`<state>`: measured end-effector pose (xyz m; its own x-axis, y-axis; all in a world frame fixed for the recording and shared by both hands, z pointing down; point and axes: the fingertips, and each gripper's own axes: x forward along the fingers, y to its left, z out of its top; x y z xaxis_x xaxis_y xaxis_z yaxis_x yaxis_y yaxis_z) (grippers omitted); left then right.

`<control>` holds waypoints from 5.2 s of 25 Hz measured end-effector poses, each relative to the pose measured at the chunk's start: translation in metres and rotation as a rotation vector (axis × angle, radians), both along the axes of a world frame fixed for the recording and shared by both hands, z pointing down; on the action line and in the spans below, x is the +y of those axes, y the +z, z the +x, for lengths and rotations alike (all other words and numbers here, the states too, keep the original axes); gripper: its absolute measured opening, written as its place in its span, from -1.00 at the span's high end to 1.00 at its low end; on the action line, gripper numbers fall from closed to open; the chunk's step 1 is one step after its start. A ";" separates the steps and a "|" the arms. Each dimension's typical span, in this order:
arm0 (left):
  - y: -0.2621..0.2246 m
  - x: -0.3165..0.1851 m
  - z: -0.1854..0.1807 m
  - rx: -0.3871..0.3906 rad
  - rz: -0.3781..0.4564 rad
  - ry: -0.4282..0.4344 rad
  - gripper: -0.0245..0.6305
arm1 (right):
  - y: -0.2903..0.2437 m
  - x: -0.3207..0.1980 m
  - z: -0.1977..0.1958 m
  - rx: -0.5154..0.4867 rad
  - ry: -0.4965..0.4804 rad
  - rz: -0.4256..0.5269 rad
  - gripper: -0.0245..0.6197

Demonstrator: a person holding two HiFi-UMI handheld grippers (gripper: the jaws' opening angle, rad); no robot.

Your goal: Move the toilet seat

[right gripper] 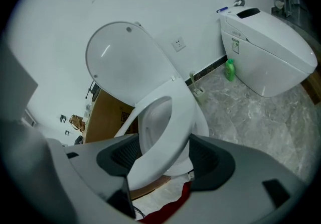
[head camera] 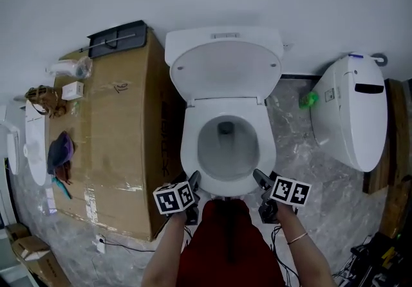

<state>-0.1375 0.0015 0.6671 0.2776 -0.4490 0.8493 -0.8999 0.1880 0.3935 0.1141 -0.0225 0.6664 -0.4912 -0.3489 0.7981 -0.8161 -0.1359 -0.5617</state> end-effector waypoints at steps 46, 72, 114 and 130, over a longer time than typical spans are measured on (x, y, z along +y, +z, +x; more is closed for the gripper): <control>-0.170 -0.118 0.007 -0.152 0.421 0.135 0.45 | -0.157 -0.145 -0.005 -0.279 0.218 0.239 -0.02; -0.205 -0.230 -0.006 -0.189 0.529 0.117 0.50 | -0.203 -0.233 -0.044 0.121 -0.130 0.664 0.65; -0.212 -0.301 -0.019 -0.262 0.589 0.151 0.63 | -0.213 -0.301 -0.057 0.269 -0.224 0.733 0.65; -0.284 -0.222 0.013 -0.254 0.741 0.205 0.84 | -0.287 -0.213 -0.051 0.160 -0.200 0.838 0.75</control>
<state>-0.1245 -0.2209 0.3830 0.2542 -0.8808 0.3994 -0.9668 -0.2201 0.1299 0.0634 -0.2355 0.3796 -0.5098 -0.7706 0.3823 -0.8581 0.4242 -0.2893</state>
